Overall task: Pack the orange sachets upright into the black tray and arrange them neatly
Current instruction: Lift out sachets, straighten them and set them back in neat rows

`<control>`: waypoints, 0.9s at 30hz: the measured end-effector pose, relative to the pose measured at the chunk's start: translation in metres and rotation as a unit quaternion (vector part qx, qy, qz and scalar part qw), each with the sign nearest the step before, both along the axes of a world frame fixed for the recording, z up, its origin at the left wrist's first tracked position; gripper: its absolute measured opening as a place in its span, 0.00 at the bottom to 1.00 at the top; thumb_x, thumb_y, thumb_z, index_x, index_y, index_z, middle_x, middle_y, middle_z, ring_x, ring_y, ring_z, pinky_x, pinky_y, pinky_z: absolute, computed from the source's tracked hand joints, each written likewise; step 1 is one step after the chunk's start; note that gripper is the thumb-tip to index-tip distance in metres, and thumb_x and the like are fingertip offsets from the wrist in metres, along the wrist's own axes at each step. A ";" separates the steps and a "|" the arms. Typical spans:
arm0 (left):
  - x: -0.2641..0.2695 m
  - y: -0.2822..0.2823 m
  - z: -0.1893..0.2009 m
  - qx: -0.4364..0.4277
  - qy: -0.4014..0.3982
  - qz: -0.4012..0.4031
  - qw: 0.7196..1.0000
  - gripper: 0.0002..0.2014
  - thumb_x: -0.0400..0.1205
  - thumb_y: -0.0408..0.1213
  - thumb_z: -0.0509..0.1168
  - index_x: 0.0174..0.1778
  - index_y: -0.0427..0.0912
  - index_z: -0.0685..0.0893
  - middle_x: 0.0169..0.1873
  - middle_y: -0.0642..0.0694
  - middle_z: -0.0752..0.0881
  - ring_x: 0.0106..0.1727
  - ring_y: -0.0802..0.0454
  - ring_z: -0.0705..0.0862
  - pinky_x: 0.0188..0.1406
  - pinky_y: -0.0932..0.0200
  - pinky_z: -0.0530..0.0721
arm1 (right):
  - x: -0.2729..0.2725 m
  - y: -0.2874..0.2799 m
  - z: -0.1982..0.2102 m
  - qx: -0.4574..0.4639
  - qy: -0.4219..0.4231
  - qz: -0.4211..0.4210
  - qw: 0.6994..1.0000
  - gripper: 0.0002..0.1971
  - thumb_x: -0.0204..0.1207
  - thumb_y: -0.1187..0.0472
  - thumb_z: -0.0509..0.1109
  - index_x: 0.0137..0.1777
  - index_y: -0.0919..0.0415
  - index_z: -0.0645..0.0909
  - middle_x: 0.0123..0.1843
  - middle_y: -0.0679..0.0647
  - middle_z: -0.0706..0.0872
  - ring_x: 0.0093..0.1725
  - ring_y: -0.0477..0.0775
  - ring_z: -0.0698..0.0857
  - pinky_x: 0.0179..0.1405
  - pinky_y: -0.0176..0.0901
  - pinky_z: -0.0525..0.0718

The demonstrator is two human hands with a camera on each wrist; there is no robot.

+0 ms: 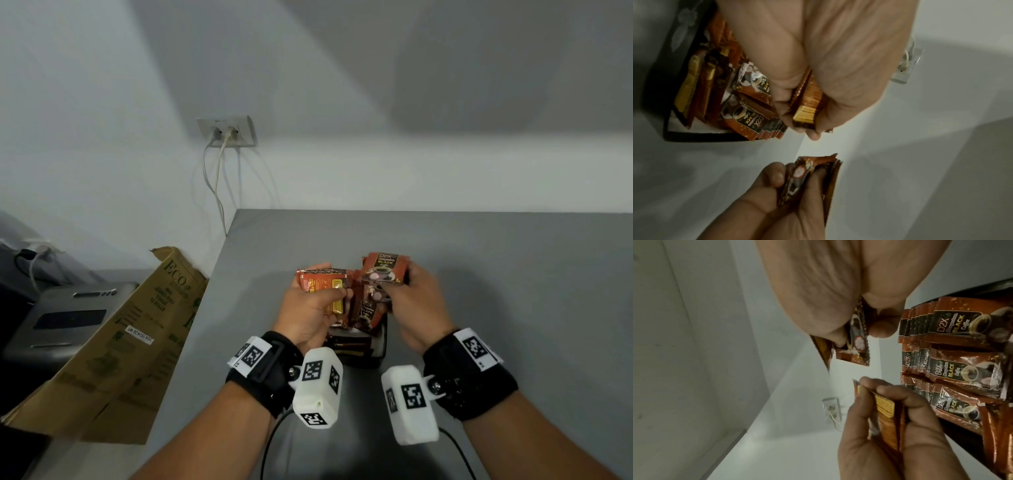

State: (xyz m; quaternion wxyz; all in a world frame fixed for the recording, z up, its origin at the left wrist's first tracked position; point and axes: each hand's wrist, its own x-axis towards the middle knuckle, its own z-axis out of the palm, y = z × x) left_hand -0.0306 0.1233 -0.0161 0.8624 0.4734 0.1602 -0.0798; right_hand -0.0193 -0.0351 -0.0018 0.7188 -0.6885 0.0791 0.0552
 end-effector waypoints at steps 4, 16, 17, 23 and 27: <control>-0.001 -0.005 0.005 -0.009 0.002 -0.003 1.000 0.23 0.75 0.14 0.65 0.65 0.36 0.81 0.46 0.35 0.89 0.41 0.42 0.89 0.30 0.52 0.85 | -0.006 0.001 0.006 -0.140 -0.060 0.054 0.987 0.15 0.79 0.70 0.69 0.58 0.50 0.86 0.49 0.45 0.93 0.45 0.38 0.90 0.41 0.32 0.87; -0.001 -0.003 0.006 0.031 -0.005 -0.027 0.999 0.15 0.76 0.25 0.74 0.59 0.34 0.84 0.44 0.37 0.90 0.42 0.44 0.89 0.31 0.54 0.85 | -0.010 0.005 0.008 -0.162 -0.066 0.077 0.982 0.09 0.81 0.67 0.69 0.54 0.53 0.85 0.45 0.55 0.92 0.39 0.52 0.90 0.30 0.33 0.87; -0.001 -0.003 0.005 0.051 -0.004 -0.022 0.998 0.17 0.75 0.19 0.73 0.60 0.31 0.83 0.45 0.36 0.90 0.42 0.43 0.90 0.30 0.54 0.85 | -0.008 0.004 0.006 -0.173 -0.069 0.068 0.980 0.07 0.82 0.64 0.69 0.53 0.51 0.85 0.45 0.51 0.92 0.40 0.50 0.90 0.34 0.37 0.88; 0.001 0.006 0.007 0.101 0.004 -0.008 0.995 0.22 0.75 0.13 0.70 0.64 0.29 0.80 0.46 0.38 0.91 0.39 0.48 0.92 0.27 0.58 0.85 | 0.003 -0.006 0.011 0.042 0.016 -0.049 0.998 0.07 0.85 0.67 0.64 0.52 0.62 0.84 0.35 0.52 0.87 0.30 0.46 0.80 0.28 0.38 0.80; 0.000 0.005 0.005 0.122 -0.001 -0.017 0.992 0.19 0.75 0.13 0.69 0.60 0.30 0.81 0.47 0.36 0.91 0.39 0.47 0.92 0.28 0.59 0.85 | 0.001 -0.005 0.014 0.061 0.021 0.002 0.998 0.09 0.85 0.68 0.64 0.54 0.62 0.86 0.39 0.55 0.90 0.33 0.48 0.80 0.36 0.42 0.81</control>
